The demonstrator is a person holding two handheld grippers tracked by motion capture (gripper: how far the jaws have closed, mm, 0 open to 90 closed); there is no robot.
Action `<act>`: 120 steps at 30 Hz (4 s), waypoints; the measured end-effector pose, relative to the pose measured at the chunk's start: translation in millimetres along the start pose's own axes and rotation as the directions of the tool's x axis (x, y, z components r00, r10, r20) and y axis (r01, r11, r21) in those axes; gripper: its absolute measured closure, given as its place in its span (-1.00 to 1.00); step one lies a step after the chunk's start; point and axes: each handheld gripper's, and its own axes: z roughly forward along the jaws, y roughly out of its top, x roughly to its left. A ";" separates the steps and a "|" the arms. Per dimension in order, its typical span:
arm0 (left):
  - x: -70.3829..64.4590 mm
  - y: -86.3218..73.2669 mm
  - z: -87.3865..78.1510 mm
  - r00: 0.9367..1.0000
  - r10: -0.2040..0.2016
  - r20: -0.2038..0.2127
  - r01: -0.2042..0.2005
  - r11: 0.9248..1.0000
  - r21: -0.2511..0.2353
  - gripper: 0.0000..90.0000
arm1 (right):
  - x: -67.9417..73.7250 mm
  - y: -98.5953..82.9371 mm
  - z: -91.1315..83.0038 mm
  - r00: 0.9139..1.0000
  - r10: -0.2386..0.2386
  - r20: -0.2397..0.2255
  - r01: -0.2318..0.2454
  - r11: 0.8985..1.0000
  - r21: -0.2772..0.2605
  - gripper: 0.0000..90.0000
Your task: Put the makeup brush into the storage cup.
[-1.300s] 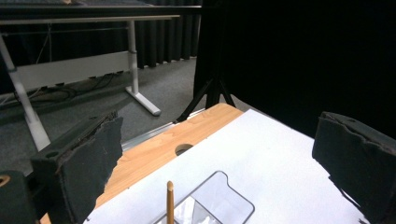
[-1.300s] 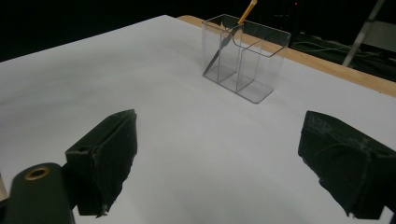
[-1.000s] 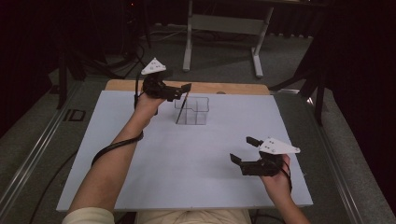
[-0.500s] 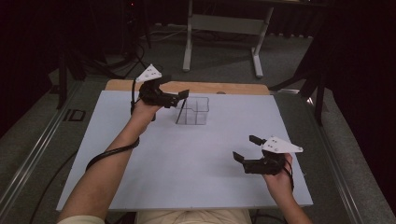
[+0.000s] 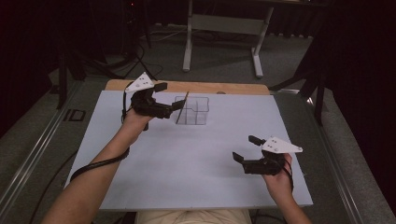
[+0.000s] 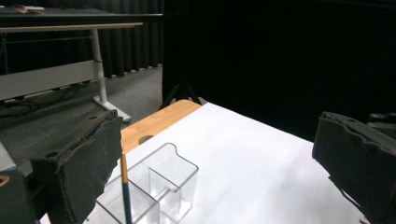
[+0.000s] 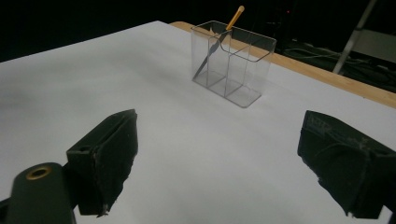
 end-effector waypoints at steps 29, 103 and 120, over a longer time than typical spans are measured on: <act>-39.4 -29.8 -45.8 0.996 0.039 0.084 -0.038 0.999 -0.014 -0.95 | 1.1 1.5 -1.9 1.000 0.002 0.003 -0.002 1.000 -0.008 -0.73; -70.0 -142.6 -78.6 0.998 0.014 0.060 -0.019 0.997 0.071 -0.95 | 2.4 -0.5 0.6 1.000 -0.005 -0.001 0.005 1.000 0.003 -0.72; -71.0 -152.3 -76.6 0.998 0.018 0.063 -0.023 0.996 0.088 -0.95 | 0.4 -5.2 7.2 1.000 -0.003 -0.017 0.004 1.000 0.026 -0.72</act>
